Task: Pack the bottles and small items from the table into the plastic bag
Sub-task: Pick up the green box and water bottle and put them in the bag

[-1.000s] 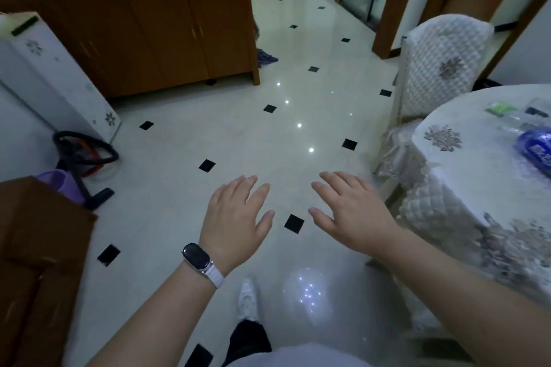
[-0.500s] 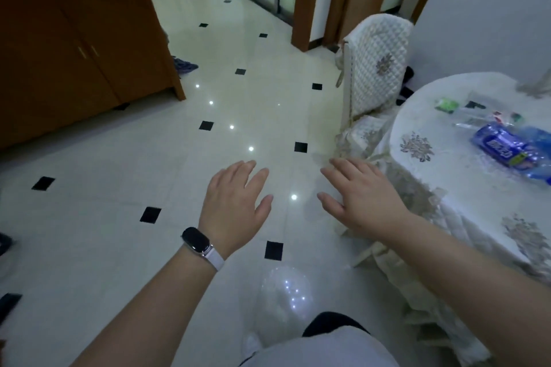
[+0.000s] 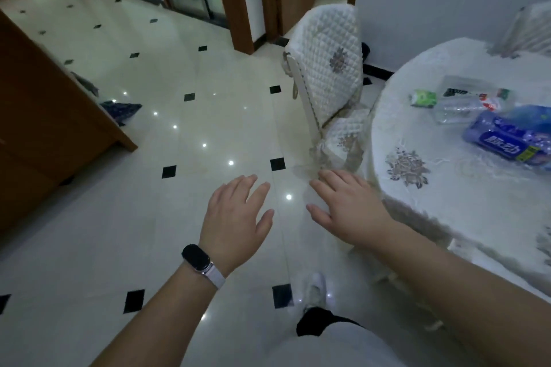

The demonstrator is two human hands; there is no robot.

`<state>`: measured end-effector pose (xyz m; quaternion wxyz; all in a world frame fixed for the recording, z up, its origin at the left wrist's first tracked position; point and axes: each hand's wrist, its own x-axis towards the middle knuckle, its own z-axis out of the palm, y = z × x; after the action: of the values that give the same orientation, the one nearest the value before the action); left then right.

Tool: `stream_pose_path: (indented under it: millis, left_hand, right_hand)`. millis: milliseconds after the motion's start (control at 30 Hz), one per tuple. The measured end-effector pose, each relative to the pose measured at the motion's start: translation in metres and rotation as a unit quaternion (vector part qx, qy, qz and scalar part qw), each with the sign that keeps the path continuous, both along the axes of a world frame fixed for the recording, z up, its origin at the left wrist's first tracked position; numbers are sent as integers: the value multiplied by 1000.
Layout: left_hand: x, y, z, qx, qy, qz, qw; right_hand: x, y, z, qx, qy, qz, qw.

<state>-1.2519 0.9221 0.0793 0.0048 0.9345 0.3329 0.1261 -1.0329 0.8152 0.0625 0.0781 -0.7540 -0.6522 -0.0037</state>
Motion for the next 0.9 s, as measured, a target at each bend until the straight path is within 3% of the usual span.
stream_pose_path:
  millis: [267,500,900]
  left_hand:
    - [138,100,20,25,-27,-104,994]
    - [219,160,12,12,-45,-206,978]
    - [343,299,-3,-31,-54,-405,912]
  right_hand:
    - [116,60,27,10,-17,-82,996]
    - [170,81,29,16,-32,-189,981]
    - [201,166,33,-59,-37,-417,906]
